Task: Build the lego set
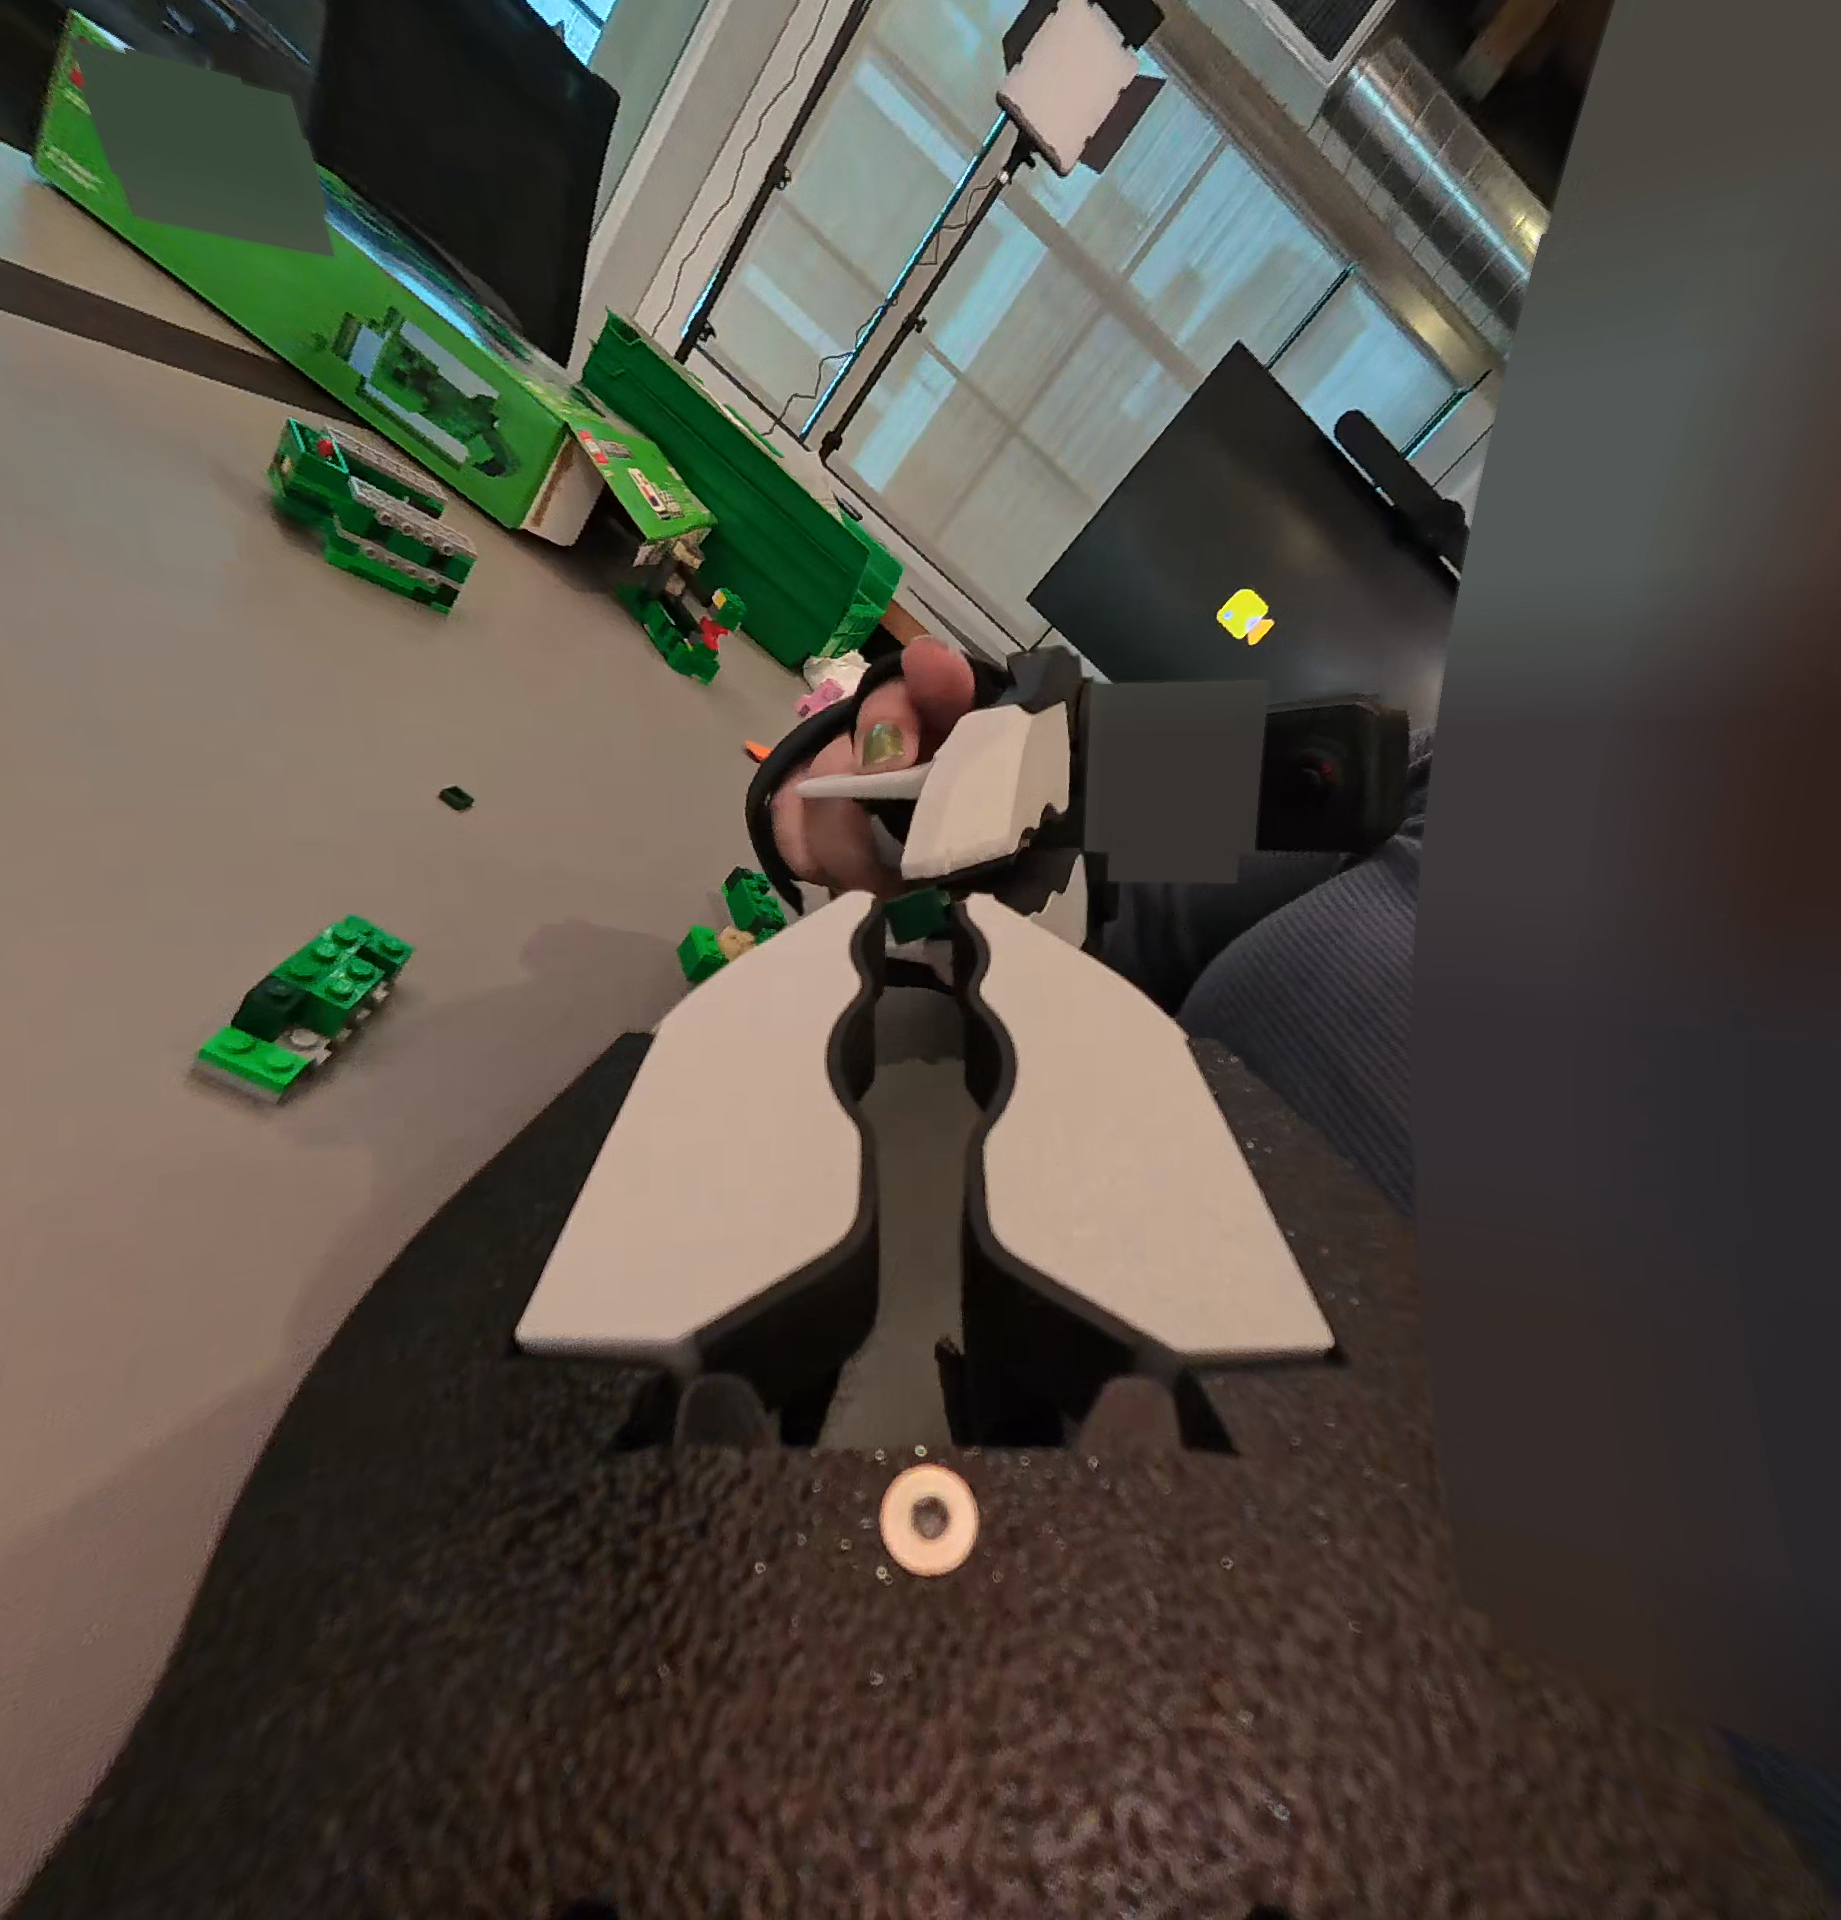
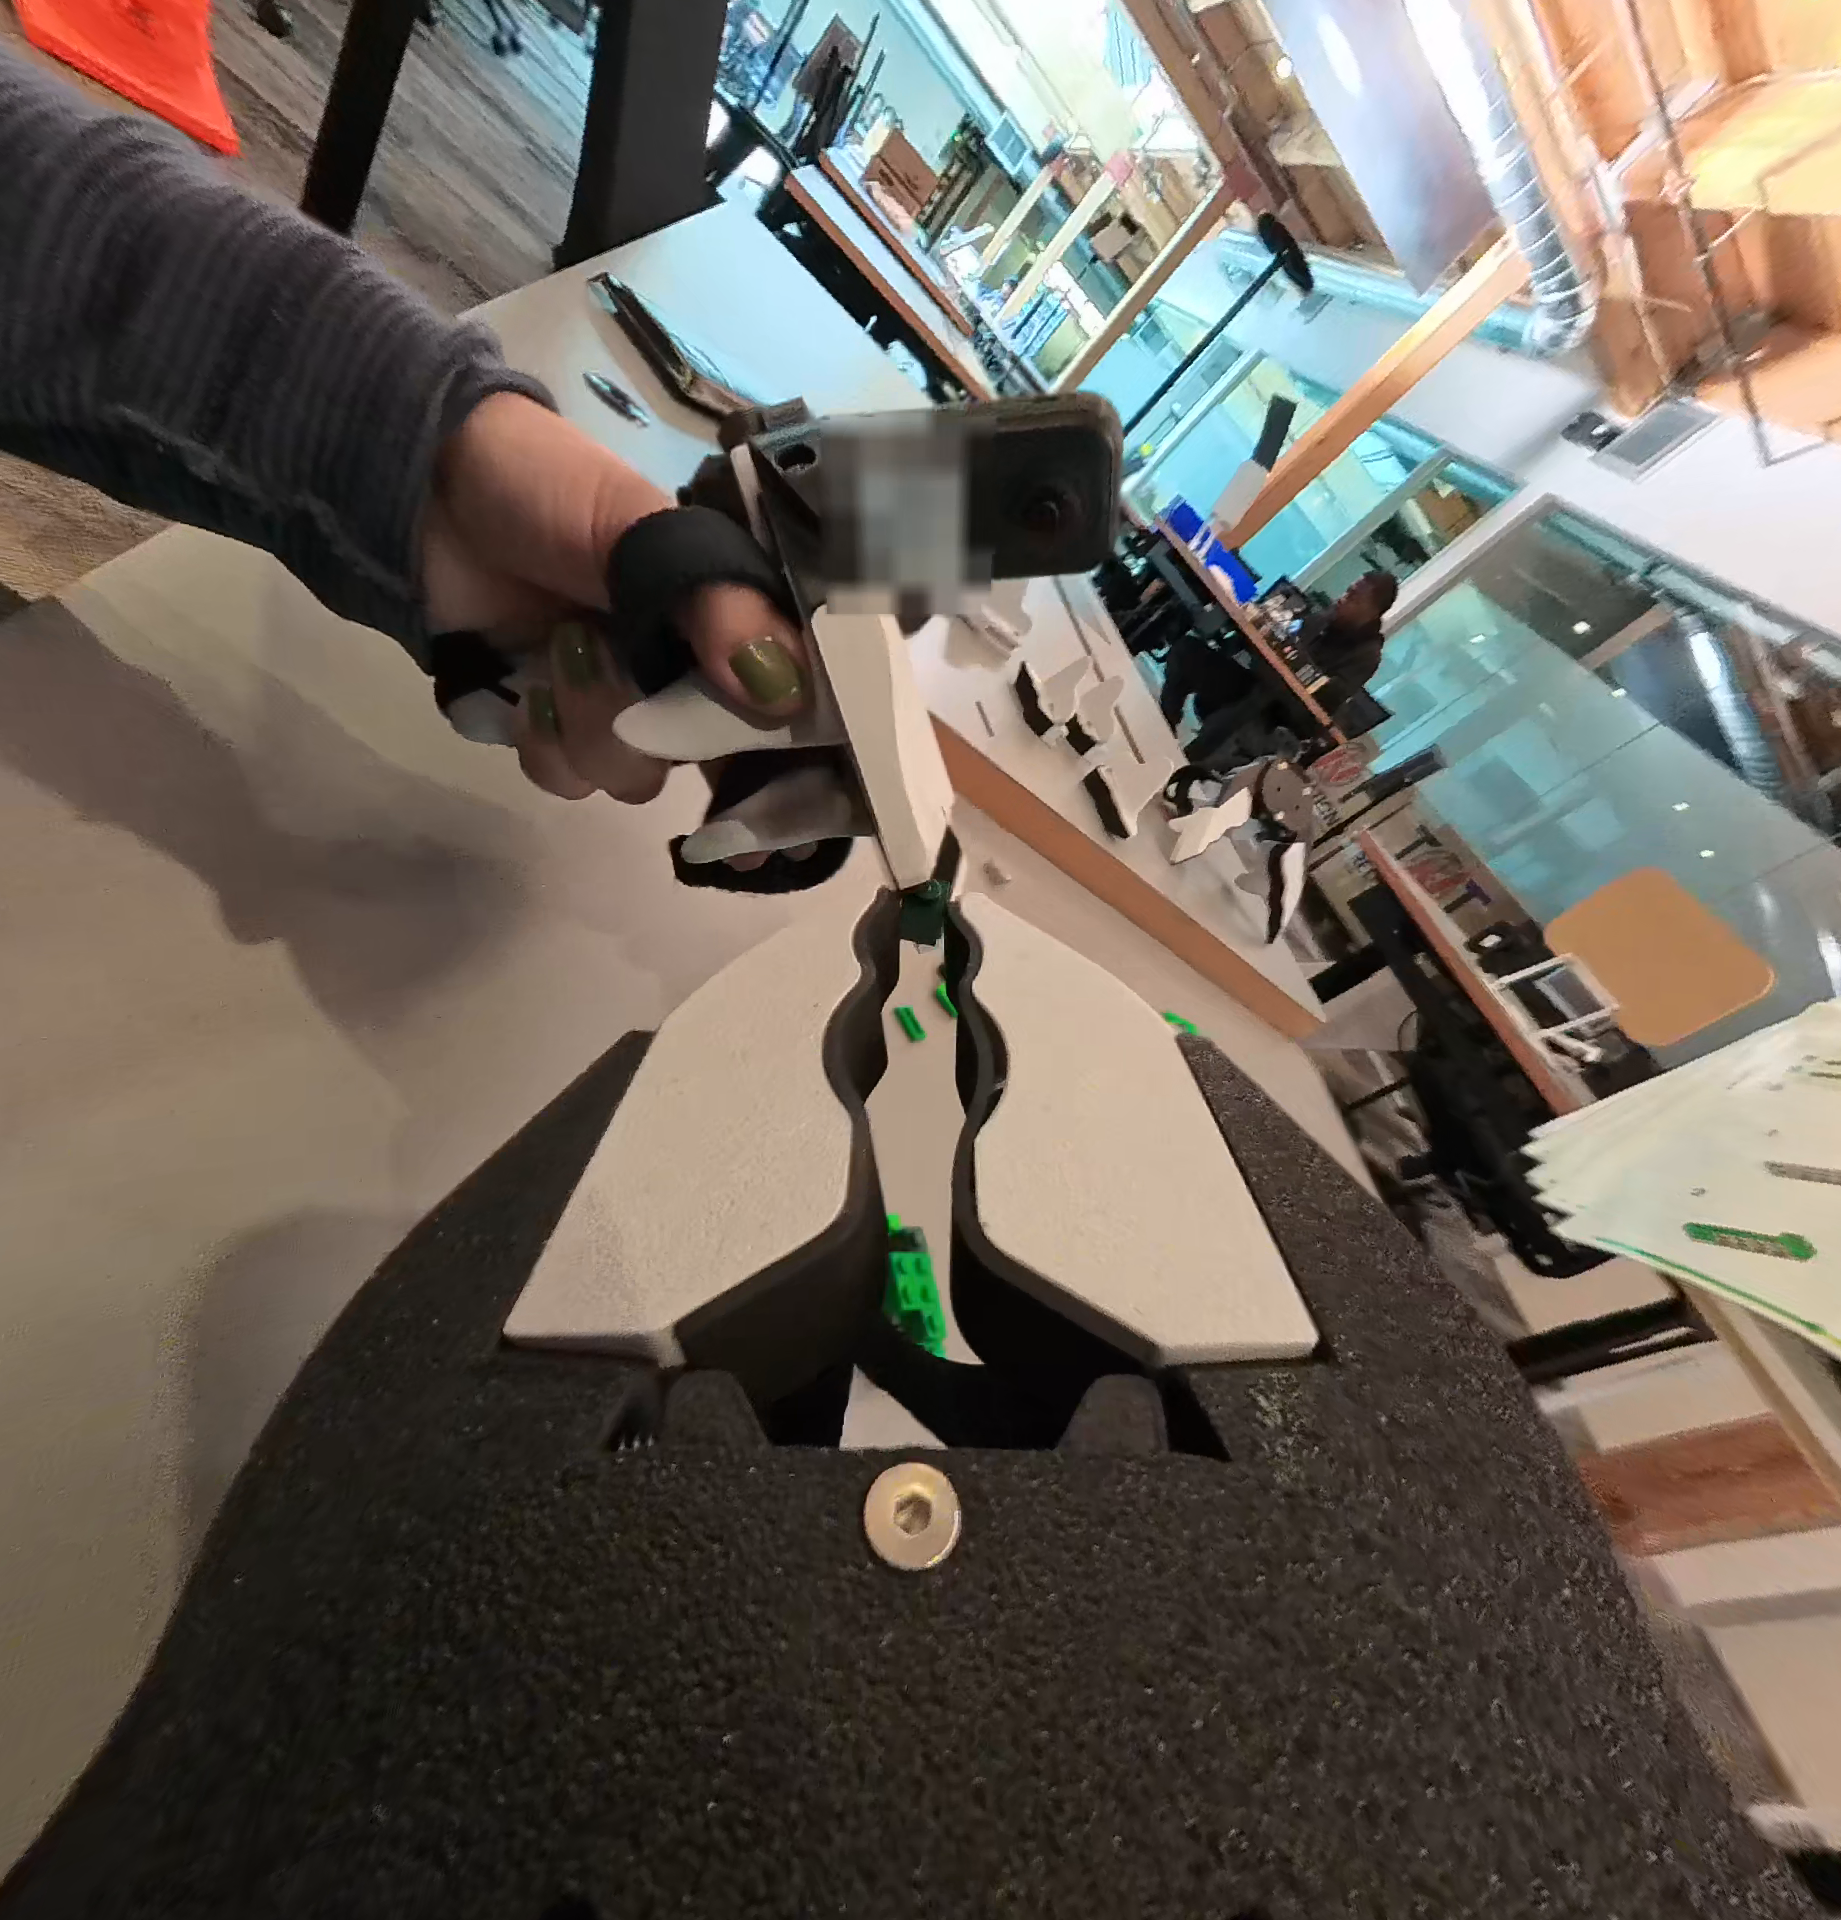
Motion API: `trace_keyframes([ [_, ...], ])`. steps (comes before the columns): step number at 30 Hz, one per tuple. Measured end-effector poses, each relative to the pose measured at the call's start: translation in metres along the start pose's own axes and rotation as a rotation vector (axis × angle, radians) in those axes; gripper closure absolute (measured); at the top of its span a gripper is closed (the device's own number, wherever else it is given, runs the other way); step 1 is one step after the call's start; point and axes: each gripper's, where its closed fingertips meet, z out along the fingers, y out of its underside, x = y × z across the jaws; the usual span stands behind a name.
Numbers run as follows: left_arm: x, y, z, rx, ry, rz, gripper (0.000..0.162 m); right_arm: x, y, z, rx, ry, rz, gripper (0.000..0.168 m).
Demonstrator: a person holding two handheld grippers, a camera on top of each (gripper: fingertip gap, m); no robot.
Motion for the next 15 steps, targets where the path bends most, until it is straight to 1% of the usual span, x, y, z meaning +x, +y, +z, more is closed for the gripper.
trace_keyframes([
  [3,-0.009,0.010,-0.003,-0.052,-0.061,0.017,0.149,-0.010,0.010,0.002,-0.038,-0.100,0.091,0.161],
  [4,-0.016,0.014,-0.007,-0.076,-0.118,0.036,0.143,-0.018,0.020,0.004,-0.088,-0.163,0.143,0.161],
  [6,-0.030,0.019,-0.019,-0.105,-0.251,0.082,0.139,-0.036,0.036,0.007,-0.181,-0.296,0.268,0.161],
  [9,-0.040,0.019,-0.038,-0.101,-0.376,0.125,0.140,-0.061,0.043,0.011,-0.261,-0.428,0.426,0.161],
  [11,-0.040,0.018,-0.048,-0.087,-0.420,0.132,0.142,-0.075,0.040,0.016,-0.277,-0.472,0.463,0.161],
  [15,-0.040,0.019,-0.065,-0.082,-0.494,0.149,0.146,-0.105,0.035,0.027,-0.324,-0.564,0.442,0.161],
])
